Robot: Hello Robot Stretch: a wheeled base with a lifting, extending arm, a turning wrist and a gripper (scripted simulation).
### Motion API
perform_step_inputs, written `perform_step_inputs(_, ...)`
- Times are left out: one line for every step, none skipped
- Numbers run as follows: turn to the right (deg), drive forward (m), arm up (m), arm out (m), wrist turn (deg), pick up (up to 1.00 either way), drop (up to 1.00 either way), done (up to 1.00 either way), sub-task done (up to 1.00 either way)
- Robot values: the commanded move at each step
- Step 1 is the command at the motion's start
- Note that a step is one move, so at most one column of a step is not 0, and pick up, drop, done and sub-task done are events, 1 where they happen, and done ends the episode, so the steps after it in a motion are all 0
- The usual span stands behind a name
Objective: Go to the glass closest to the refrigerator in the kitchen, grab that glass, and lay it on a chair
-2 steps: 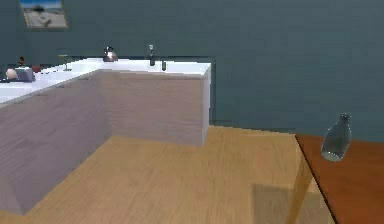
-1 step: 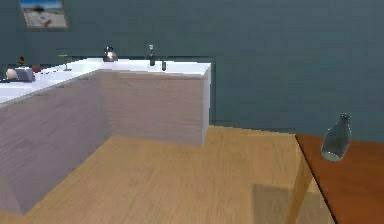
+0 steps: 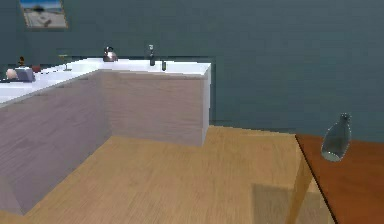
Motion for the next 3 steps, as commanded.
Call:
perform_step_inputs(0.0, 0.00, 0.10, 0.00, 0.0, 0.00, 0.00, 0.00, 0.00)
perform_step_inputs(0.0, 0.00, 0.00, -0.08, 0.0, 0.00, 0.00, 0.00, 0.00)
perform_step_inputs(0.0, 0.00, 0.00, 0.00, 0.0, 0.00, 0.00, 1.00, 0.00)
